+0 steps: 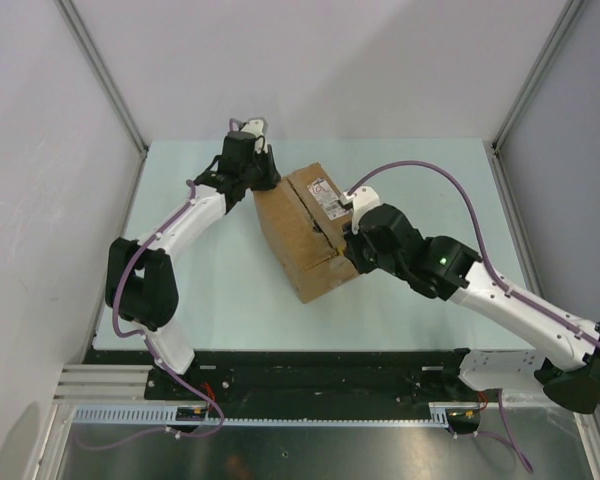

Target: Unpack the express box

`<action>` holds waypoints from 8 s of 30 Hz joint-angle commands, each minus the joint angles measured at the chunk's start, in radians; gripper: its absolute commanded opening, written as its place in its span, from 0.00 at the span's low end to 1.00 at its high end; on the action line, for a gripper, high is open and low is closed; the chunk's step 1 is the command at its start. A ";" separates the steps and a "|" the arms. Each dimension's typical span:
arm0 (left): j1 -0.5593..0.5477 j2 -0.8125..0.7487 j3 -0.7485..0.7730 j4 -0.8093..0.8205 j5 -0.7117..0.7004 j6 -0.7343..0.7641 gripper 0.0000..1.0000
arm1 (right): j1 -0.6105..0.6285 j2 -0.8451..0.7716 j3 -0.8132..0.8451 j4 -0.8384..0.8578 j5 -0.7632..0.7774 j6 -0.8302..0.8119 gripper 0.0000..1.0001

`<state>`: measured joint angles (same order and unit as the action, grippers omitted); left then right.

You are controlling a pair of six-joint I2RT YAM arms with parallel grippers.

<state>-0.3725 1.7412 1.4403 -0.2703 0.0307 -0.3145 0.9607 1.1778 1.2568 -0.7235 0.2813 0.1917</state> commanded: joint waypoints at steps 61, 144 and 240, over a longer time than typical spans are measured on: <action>0.061 -0.155 -0.205 -0.199 -0.161 -0.147 0.32 | -0.189 0.434 -0.028 0.429 0.272 -0.072 0.00; -0.276 -0.918 -0.420 -0.518 0.106 -0.294 0.85 | -0.419 -0.032 -0.048 0.366 0.355 0.043 0.00; -0.609 -0.295 -0.340 0.089 -0.273 0.654 0.79 | -0.708 -0.198 -0.059 0.134 0.153 0.216 0.00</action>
<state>-0.9855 1.4437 1.1202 -0.2012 -0.1287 0.2314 0.2577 0.9668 1.1915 -0.6174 0.4492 0.3859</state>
